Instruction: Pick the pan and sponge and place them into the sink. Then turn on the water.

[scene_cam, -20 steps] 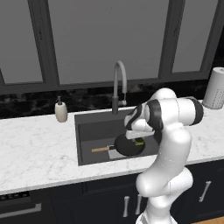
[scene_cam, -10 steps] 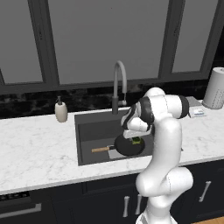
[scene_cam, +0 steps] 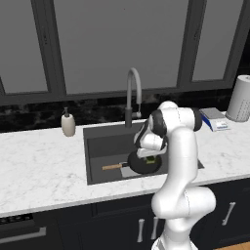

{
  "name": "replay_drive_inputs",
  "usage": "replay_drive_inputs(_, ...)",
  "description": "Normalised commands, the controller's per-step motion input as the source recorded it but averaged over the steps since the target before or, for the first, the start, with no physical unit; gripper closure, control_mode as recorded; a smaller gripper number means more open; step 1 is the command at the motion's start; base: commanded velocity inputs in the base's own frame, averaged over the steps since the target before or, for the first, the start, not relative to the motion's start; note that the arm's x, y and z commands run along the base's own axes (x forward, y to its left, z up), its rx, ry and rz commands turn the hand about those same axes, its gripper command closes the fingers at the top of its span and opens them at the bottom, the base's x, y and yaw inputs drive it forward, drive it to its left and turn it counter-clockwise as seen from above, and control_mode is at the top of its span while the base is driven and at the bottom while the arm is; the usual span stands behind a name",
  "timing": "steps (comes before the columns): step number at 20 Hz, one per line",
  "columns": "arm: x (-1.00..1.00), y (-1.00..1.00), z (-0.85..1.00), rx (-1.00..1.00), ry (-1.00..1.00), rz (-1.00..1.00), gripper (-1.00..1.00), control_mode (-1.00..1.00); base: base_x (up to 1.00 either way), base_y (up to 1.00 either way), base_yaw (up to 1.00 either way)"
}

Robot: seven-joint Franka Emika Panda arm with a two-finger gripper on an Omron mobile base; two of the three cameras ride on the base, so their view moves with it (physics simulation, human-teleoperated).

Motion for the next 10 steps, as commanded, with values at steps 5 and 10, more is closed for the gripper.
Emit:
replay_drive_inputs(5, 0.09, -0.01, -0.35, 0.00, 0.00, 0.00, 1.00, -1.00, 0.00, 0.00, 0.00)
replay_drive_inputs(10, 0.02, 0.00, -0.10, 0.00, 0.00, 0.00, -1.00, -1.00, 0.00, 0.00, 0.00)
